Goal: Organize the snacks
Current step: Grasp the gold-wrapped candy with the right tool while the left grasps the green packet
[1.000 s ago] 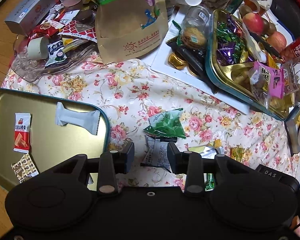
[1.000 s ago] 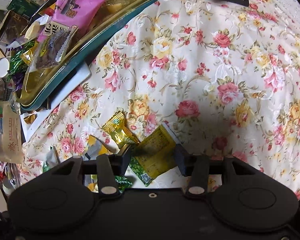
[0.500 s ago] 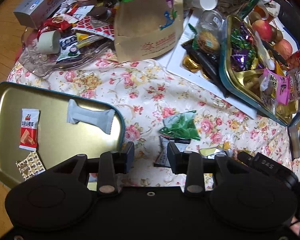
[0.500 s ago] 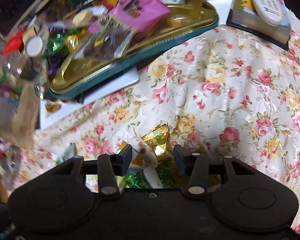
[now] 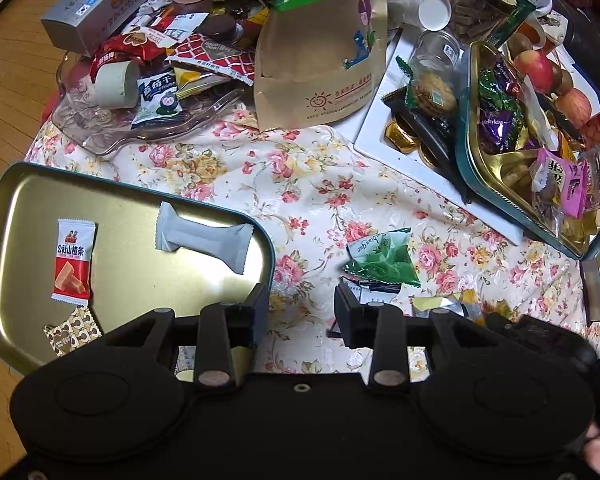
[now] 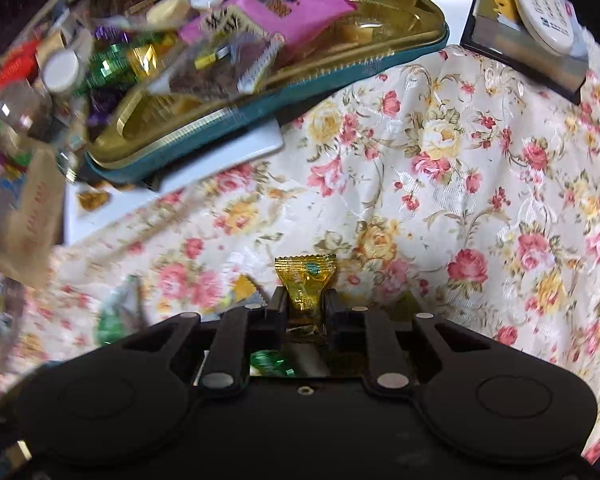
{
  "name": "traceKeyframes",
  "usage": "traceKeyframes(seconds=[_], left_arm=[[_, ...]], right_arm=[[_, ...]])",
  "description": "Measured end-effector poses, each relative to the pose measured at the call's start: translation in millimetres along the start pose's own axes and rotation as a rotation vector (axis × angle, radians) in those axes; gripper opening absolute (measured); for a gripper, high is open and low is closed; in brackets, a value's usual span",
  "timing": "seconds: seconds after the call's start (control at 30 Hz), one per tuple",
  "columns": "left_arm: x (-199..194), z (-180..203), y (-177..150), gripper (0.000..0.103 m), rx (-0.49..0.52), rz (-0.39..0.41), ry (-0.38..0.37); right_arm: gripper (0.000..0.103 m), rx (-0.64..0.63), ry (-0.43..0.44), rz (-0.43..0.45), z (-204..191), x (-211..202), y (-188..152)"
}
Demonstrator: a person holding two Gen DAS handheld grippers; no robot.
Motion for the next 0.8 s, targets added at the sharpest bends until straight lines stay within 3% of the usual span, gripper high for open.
traceKeyframes(seconds=[0.2,0.5,0.8], left_arm=[[10.6,17.6,-2.8,0.045,0.012,-0.015,-0.011],[33.1,56.6,-0.3,0.045,0.028,0.0,-0.024],[52.7,87.6,19.4,0.045,0.147,0.06,0.013]], right_arm=[[0.021,0.128,0.199,-0.059,8.0,-33.8,15.0],[0.021,0.074,0.205,-0.04,35.3,-58.6,15.8],[0.021,0.058,0.252,0.015,65.6,-88.9,24.4]])
Point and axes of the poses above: each gripper's, at about its wrist camera, not at the fingertips, and x roughly the way its jaws point, z to its right, y to its top, the point moved 10 cm from there along x, roughly the way its jaws point, and after that the axes turned 7 degrees about -y, right-handed, at the moved point
